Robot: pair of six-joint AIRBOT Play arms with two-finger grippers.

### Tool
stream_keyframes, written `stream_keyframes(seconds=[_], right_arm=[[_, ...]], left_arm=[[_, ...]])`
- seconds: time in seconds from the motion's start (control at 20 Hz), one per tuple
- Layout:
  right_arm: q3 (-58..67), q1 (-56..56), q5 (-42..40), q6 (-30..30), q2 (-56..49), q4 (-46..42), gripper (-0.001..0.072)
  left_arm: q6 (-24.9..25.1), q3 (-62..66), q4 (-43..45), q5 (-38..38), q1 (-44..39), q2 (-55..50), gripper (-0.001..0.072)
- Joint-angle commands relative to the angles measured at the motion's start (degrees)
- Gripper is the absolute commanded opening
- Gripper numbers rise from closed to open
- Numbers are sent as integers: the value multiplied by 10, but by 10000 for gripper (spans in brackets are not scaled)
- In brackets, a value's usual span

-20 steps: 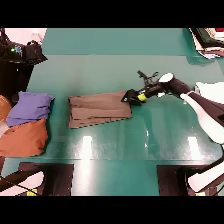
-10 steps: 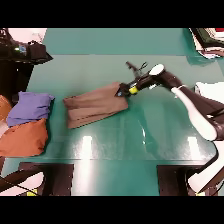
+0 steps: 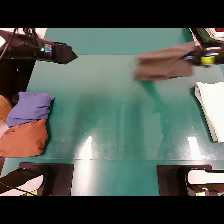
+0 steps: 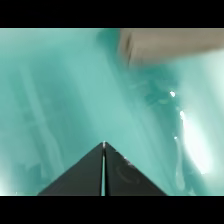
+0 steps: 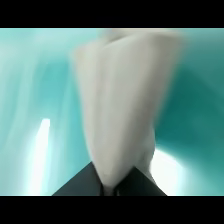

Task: Fold the shirts.

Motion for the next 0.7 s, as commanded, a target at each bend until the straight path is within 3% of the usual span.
stream_keyframes(seconds=[0.0,0.25,0.65], right_arm=[[1,-158,-9,1,36,-4,15],[0,-262,0,1,15,1,15],[44,-227,-31,1,-9,1,15]], left_arm=[[-1,0,1,43,-39,0,27],[-1,0,-2,60,-63,0,27],[-1,0,-3,59,-63,-7,27]])
